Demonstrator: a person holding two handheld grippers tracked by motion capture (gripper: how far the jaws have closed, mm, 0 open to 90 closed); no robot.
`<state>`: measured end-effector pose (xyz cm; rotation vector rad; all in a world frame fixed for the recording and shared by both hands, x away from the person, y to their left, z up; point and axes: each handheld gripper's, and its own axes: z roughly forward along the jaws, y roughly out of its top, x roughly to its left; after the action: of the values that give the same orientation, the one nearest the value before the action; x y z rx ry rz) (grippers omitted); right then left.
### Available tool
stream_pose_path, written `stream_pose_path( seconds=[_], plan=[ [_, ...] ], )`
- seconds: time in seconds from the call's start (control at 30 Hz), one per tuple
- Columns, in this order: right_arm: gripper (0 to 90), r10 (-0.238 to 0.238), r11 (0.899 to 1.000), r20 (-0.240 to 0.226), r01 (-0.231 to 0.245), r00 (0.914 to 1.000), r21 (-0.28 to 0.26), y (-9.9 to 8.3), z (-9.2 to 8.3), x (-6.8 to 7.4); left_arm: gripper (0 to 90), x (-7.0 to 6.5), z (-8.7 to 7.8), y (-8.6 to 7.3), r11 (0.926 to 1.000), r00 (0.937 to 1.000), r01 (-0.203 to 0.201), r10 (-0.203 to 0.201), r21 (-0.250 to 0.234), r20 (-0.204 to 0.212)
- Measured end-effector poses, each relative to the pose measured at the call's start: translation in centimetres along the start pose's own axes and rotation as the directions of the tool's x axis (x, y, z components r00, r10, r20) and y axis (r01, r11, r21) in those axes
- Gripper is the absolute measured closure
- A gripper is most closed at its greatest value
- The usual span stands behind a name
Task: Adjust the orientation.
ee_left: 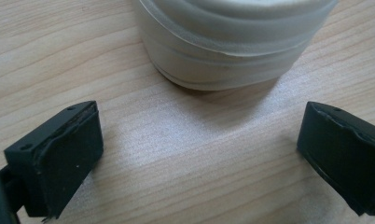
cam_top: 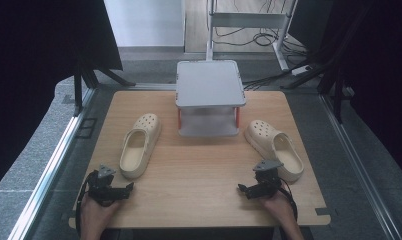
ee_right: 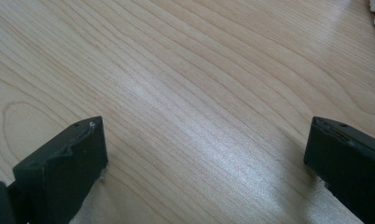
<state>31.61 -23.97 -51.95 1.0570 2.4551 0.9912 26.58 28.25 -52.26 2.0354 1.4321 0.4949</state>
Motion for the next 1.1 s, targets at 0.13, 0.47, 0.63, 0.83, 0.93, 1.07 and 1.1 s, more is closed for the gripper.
stream_pose_path(
  seconds=[0.13,0.47,0.63,0.83,0.93,1.07,1.1],
  plan=[
    [0.0,0.001,1.000,-0.001,-0.001,1.0000,0.000,0.0,0.0,0.0,0.0,0.0,0.0,0.0,1.0000,1.0000,-0.001,0.001,0.000,0.002],
    [0.0,0.003,1.000,-0.001,-0.003,1.0000,0.000,0.0,-0.1,0.0,0.0,0.0,0.0,0.0,1.0000,1.0000,-0.002,0.002,0.001,0.001],
    [0.0,0.006,1.000,0.000,-0.006,1.0000,-0.001,0.0,-0.1,0.0,0.0,0.0,0.0,0.0,1.0000,1.0000,-0.002,0.002,0.002,0.001],
    [0.0,0.010,1.000,0.001,-0.010,1.0000,0.007,0.1,-0.1,0.1,0.0,0.0,0.0,0.0,1.0000,1.0000,-0.001,0.001,0.002,0.002],
    [0.0,0.021,1.000,-0.017,-0.021,0.9996,0.022,0.3,-0.2,0.0,0.0,0.0,0.0,0.0,1.0000,1.0000,-0.002,0.002,0.002,0.002],
    [0.8,0.026,1.000,-0.037,-0.025,0.9990,0.018,0.8,-0.6,0.0,0.0,0.0,0.0,0.0,1.0000,1.0000,-0.001,0.001,0.002,0.002],
    [0.8,0.017,1.000,-0.041,-0.016,0.9990,0.021,1.0,-0.8,0.1,0.0,0.0,0.0,0.0,1.0000,1.0000,-0.001,0.001,0.002,0.002]
  ],
)
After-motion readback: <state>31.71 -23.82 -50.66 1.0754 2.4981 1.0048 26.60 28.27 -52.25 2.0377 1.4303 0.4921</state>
